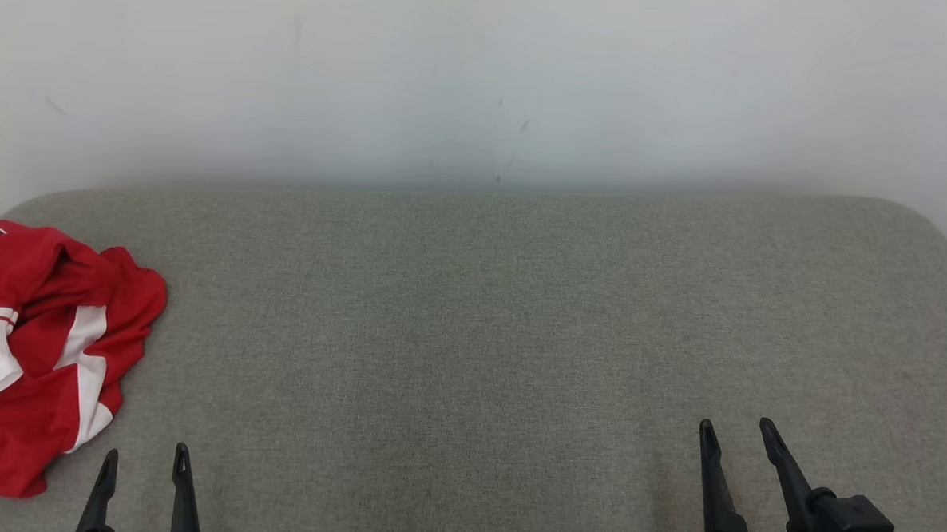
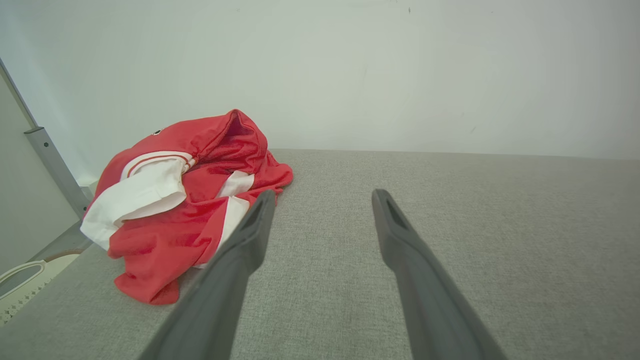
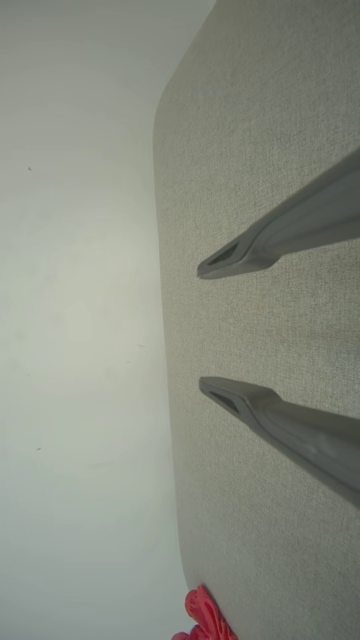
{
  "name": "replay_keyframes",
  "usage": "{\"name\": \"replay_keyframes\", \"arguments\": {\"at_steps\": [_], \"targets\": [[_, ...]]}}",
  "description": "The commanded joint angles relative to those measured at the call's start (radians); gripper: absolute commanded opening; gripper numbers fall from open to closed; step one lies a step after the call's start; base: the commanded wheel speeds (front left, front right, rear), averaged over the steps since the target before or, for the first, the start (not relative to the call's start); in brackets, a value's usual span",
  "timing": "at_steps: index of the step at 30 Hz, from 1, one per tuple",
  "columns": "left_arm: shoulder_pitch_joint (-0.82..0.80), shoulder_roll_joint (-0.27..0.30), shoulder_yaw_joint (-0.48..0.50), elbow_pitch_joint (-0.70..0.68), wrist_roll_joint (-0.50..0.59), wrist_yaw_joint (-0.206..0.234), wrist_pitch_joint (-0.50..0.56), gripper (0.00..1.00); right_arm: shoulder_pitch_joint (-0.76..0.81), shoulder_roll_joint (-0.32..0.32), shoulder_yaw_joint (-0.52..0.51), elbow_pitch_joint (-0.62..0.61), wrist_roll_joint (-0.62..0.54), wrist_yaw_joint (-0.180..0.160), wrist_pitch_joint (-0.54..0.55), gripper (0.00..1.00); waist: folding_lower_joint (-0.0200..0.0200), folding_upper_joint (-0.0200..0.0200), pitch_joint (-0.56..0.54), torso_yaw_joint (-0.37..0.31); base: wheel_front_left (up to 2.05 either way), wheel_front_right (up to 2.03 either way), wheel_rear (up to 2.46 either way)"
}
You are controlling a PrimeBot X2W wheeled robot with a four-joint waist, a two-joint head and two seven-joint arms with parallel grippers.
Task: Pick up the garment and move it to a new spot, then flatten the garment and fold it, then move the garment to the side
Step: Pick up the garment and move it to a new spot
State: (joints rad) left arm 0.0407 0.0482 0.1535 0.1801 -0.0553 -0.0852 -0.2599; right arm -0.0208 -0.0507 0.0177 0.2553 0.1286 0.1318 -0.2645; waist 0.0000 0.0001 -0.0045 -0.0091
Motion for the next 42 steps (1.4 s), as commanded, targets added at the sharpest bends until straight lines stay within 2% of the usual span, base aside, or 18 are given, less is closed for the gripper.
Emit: {"name": "replay_keyframes", "arguments": {"at_steps": [1, 19, 27, 34, 42], "targets": [[0.006, 0.004, 0.001, -0.001, -0.004, -0.002, -0.005, 1.0, 0.005, 0.001, -0.002, 0.003, 0.004, -0.002, -0.003, 1.0, 0.0, -0.0001, 0.001, 0.0, 0.0, 0.0, 0.0], [0.015, 0.004, -0.005, -0.005, -0.016, 0.004, -0.005, 1.0, 0.01, 0.001, -0.006, 0.005, 0.011, -0.002, -0.003, 1.0, 0.0, -0.0001, -0.002, 0.006, 0.0, 0.0, 0.0], [0.02, 0.004, -0.005, -0.005, -0.019, 0.012, -0.005, 1.0, 0.016, 0.001, -0.012, 0.005, 0.013, -0.002, -0.003, 1.0, 0.0, -0.0001, -0.006, 0.033, 0.0, 0.0, 0.0], [0.029, 0.004, -0.001, -0.005, -0.014, 0.019, -0.005, 1.0, 0.025, 0.001, -0.008, 0.007, 0.023, -0.002, -0.003, 1.0, 0.0, -0.0001, -0.014, 0.109, 0.0, 0.0, 0.0], [0.044, 0.003, 0.024, -0.001, 0.002, 0.01, -0.004, 1.0, 0.048, 0.001, -0.007, 0.009, 0.026, -0.002, -0.003, 1.0, 0.0, -0.0001, -0.027, 0.252, 0.0, 0.0, 0.0]]}}
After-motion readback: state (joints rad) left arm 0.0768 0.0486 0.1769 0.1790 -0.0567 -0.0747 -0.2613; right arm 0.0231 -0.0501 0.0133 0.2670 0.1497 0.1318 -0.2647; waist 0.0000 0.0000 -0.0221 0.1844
